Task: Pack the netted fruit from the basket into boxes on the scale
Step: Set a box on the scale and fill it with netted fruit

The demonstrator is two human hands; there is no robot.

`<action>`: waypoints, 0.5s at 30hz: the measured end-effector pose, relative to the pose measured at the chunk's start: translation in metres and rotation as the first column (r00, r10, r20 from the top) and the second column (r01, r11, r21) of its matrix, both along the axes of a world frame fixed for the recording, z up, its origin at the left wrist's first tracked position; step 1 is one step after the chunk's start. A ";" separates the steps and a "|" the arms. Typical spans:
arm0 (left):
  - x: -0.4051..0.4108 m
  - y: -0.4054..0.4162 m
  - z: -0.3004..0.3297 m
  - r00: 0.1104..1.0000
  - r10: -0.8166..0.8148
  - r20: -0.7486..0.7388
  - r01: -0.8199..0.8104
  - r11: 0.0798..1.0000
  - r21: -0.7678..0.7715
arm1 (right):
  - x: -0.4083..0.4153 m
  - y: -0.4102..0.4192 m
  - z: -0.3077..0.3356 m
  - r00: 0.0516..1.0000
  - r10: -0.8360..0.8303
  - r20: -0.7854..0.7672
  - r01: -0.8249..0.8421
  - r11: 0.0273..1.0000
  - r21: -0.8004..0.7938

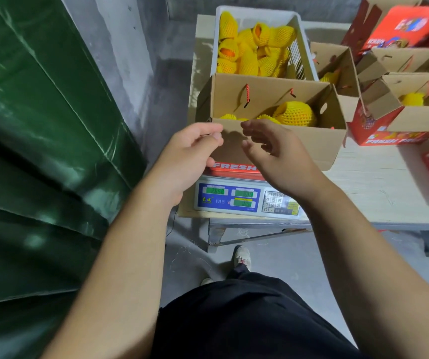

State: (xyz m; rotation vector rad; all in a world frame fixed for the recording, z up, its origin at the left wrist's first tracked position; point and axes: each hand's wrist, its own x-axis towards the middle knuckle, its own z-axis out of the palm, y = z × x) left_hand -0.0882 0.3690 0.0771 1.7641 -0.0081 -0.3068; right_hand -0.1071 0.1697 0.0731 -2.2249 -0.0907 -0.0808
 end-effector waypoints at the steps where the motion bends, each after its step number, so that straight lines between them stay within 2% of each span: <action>1: 0.002 -0.002 0.000 1.000 -0.002 -0.004 0.002 1.000 -0.007 | 0.002 -0.001 0.000 1.000 0.003 -0.001 -0.003 1.000 0.004; 7: 0.021 -0.014 0.001 1.000 0.009 0.003 -0.009 1.000 -0.023 | 0.018 -0.011 0.001 0.999 0.020 0.040 -0.023 0.998 0.056; 15: 0.077 -0.045 0.014 0.992 0.007 0.122 0.000 0.998 -0.061 | 0.063 -0.044 0.003 0.993 -0.024 0.116 0.006 0.988 0.153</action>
